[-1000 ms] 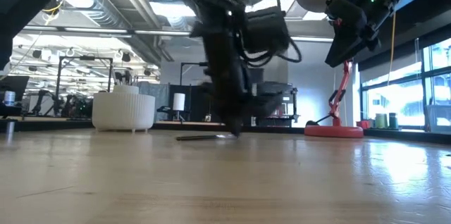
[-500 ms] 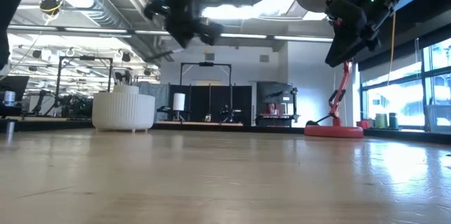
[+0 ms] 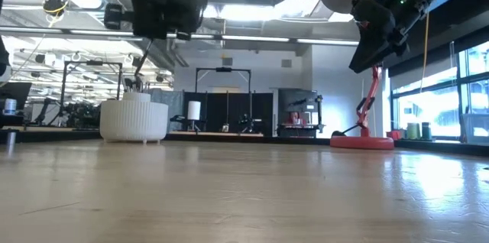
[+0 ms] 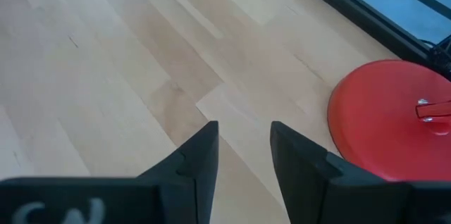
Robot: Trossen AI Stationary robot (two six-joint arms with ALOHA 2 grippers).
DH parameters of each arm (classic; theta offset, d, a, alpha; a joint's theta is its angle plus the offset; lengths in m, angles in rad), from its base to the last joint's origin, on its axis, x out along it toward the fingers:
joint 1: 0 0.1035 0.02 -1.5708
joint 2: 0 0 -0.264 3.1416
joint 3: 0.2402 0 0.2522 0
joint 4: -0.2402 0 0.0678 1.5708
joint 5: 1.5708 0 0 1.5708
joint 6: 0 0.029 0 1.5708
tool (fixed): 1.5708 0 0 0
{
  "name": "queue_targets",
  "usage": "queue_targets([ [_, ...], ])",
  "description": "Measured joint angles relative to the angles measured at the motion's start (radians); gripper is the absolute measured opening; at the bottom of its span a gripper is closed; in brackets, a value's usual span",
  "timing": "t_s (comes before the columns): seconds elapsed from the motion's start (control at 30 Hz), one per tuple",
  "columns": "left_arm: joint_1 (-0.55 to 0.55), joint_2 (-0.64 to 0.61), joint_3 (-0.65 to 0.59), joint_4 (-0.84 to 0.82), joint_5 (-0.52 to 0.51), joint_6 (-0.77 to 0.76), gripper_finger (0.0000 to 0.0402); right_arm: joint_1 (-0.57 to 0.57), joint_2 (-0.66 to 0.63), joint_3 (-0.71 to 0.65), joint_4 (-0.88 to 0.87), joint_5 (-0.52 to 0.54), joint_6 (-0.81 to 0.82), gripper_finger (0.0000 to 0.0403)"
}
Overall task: Put items in baskets/containers
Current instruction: Put the black eyeshadow brush into the white organizer
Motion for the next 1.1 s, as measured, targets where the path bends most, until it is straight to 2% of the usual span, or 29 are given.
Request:
queue_targets([
  [0.1,0.03,0.001,-0.044,0.012,-0.067,-0.132,0.0003,0.0,0.0,0.0,0.002,0.0,0.0,0.0129],
  [0.2,0.067,0.016,-0.079,0.067,-0.072,-0.192,0.0003,0.0,0.0,0.0,0.002,0.0,-0.004,0.0129],
  [0.37,0.117,0.043,-0.137,0.199,-0.074,-0.144,0.0003,0.0,0.0,0.0,0.003,0.0,-0.027,0.0129],
  [0.63,0.199,0.055,-0.144,0.208,-0.075,-0.16,0.0003,0.0,0.0,0.0,0.007,0.0,-0.049,0.0129],
  [1.1,0.204,0.055,-0.144,0.237,-0.073,-0.16,0.0004,0.0,0.0,0.0,0.024,0.0,-0.056,0.0129],
])
